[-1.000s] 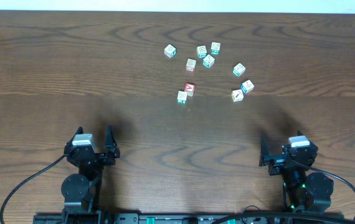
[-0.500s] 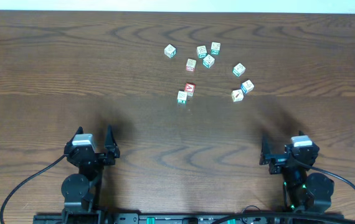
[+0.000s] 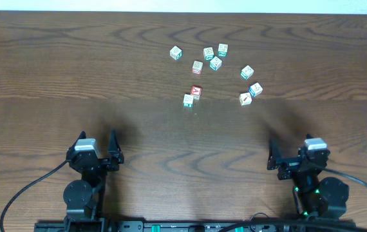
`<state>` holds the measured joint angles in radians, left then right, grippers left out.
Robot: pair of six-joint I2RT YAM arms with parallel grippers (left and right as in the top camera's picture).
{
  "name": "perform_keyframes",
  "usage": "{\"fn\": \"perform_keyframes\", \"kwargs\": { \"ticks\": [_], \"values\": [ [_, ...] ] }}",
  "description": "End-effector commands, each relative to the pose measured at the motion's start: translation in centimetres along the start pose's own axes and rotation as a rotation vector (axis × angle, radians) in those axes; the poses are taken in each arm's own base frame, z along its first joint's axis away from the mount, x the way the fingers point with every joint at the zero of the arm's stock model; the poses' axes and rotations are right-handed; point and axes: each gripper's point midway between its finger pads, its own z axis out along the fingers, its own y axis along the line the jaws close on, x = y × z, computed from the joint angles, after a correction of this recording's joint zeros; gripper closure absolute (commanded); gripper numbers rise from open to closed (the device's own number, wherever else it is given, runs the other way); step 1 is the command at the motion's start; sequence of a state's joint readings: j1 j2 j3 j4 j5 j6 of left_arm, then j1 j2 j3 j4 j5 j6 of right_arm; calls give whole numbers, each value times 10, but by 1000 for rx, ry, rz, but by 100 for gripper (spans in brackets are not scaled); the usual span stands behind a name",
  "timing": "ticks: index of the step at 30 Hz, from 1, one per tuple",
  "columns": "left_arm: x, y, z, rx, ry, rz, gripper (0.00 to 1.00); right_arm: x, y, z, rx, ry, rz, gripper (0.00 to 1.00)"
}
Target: Lift 5 blocks
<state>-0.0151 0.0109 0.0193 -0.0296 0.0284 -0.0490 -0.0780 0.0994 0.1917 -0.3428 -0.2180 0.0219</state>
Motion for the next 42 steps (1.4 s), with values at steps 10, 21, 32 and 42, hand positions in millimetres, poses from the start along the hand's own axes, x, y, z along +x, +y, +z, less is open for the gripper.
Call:
{"fn": "perform_keyframes", "kwargs": {
  "ticks": [10, 21, 32, 42],
  "values": [
    [15, 1, 1, -1, 47, 0, 20, -54, 10, 18, -66, 330, 68, 1],
    [15, 1, 1, -1, 47, 0, 20, -53, 27, 61, -213, 656, 208, 1],
    [15, 0, 1, 6, 46, 0, 20, -41, 42, 86, -377, 663, 148, 1],
    [12, -9, 3, 49, 52, -113, 20, -30, 20, 128, -195, 652, 128, 1]
  ]
}}
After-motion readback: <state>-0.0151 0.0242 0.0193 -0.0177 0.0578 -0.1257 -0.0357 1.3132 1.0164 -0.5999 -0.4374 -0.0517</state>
